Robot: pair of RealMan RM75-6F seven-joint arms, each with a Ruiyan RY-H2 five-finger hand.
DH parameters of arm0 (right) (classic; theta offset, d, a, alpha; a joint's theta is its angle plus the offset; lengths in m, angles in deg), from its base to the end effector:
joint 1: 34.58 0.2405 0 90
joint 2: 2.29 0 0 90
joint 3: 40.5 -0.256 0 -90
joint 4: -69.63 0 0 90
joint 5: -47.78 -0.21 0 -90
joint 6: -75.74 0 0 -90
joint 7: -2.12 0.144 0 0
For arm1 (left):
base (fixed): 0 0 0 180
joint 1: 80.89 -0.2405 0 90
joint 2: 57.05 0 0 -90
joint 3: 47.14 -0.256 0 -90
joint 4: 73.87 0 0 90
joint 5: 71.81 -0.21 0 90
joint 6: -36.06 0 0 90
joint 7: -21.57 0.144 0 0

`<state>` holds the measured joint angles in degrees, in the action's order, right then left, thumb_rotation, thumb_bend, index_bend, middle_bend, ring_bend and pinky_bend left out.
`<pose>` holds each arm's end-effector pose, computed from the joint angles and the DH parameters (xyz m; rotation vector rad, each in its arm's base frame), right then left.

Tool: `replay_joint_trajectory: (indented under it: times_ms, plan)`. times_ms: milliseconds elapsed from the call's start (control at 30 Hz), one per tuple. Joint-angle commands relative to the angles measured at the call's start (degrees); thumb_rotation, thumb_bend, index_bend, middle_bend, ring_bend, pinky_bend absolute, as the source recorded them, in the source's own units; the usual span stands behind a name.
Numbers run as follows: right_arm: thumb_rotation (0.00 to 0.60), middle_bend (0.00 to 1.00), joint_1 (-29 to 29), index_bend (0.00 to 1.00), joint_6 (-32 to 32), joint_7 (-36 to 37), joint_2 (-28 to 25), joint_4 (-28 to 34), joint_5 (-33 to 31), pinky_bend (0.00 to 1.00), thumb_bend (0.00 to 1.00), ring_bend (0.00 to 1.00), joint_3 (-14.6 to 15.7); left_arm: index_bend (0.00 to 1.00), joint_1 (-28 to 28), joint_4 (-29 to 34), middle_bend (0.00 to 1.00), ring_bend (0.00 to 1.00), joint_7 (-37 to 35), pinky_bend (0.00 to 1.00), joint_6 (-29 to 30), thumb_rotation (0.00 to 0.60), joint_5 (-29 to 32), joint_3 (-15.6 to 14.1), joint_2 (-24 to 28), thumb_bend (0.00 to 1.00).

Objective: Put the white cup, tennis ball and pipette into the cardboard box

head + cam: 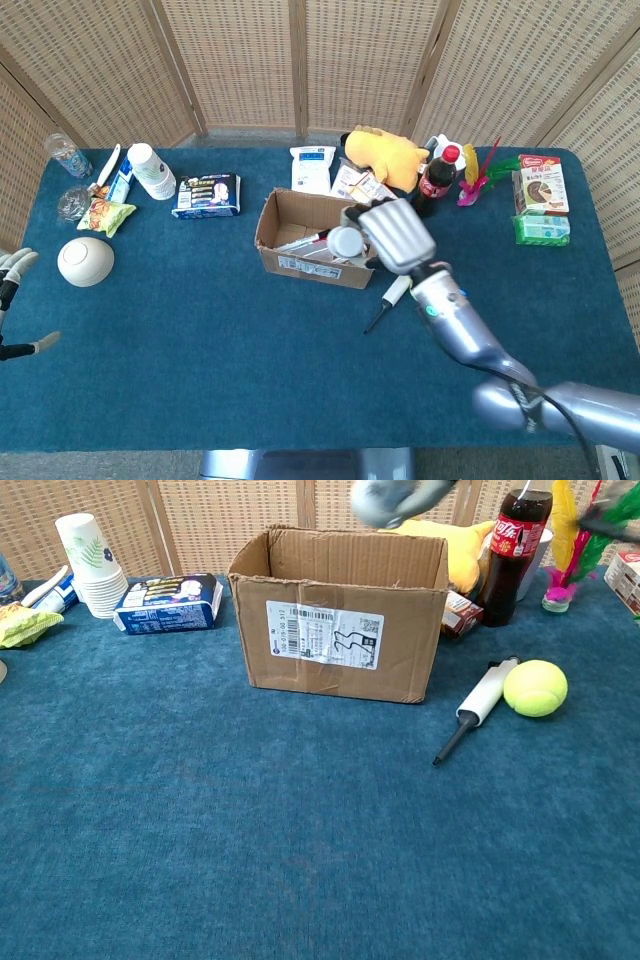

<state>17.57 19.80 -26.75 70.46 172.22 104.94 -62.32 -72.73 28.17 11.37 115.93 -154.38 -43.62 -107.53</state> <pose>-0.0325 -0.3739 0.0879 1.8495 -0.6737 1.1514 -0.2914 0.1980 0.2101 -1.3659 -1.0315 -0.9619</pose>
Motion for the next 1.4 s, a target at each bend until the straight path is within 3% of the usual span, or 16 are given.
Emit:
replay_joint_trajectory:
  times_ms: [33,133,200,300,400,500,633,967,1233,1400]
  plan:
    - [0.600,0.50,4.4,0.52,1.6,-4.6,4.5,-4.4,-4.4,0.52,0.51,0.45,-0.1,0.00,0.2,-0.3,0.00,0.00,-0.1,0.06,-0.5,0.600,0.5,0.2,-0.1,0.04]
    - [0.600,0.50,6.4,0.49,1.6,-6.1,7.1,-7.3,-6.7,0.52,0.50,0.43,0.1,0.00,0.4,-0.6,0.00,0.00,-0.4,0.06,-1.1,0.600,1.0,0.3,-0.1,0.04]
    - [0.600,0.44,7.5,0.36,1.6,-6.7,8.7,-9.7,-8.2,0.52,0.46,0.39,0.2,0.00,0.6,-0.9,0.00,0.00,-0.6,0.06,-1.4,0.600,1.3,0.4,-0.2,0.04]
    - [0.600,0.24,8.2,0.10,1.9,-6.8,9.8,-11.5,-9.7,0.50,0.31,0.27,0.8,0.00,0.5,-1.1,0.00,0.00,-1.1,0.06,-1.5,0.600,1.5,0.5,-0.1,0.04]
    - [0.600,0.04,7.9,0.00,2.9,-5.5,8.7,-10.8,-10.6,0.48,0.13,0.17,1.4,0.00,0.5,-1.4,0.00,0.00,-1.5,0.06,-1.5,0.600,1.7,0.6,-0.1,0.04]
    - [0.600,0.00,7.4,0.00,3.1,-3.9,7.2,-9.8,-10.6,0.44,0.07,0.11,1.5,0.00,0.6,-1.3,0.00,0.00,-1.5,0.06,-1.7,0.600,1.5,0.5,-0.1,0.04]
    - [0.600,0.00,5.1,0.00,2.2,0.3,3.6,-6.5,-9.4,0.38,0.06,0.08,1.1,0.00,0.6,-0.7,0.00,0.00,-0.5,0.06,-1.6,0.600,0.8,0.3,-0.3,0.04]
    - [0.600,0.02,-6.4,0.02,-4.5,13.1,-6.7,2.0,3.8,0.36,0.06,0.08,4.6,0.00,0.6,-0.7,0.00,0.00,-0.9,0.06,-1.6,0.600,0.6,0.2,-0.1,0.04]
    - [0.600,0.04,-15.9,0.04,-5.5,25.7,-10.0,-5.4,11.8,0.35,0.04,0.09,12.3,0.00,0.0,0.9,0.00,0.00,-0.2,0.06,0.1,0.600,-1.9,-0.3,0.1,0.04]
    - [0.600,0.03,-18.5,0.04,-5.1,31.4,-9.9,-9.7,14.5,0.33,0.04,0.07,14.4,0.00,0.0,1.0,0.00,0.00,0.3,0.06,0.2,0.600,-2.0,-0.5,0.1,0.04]
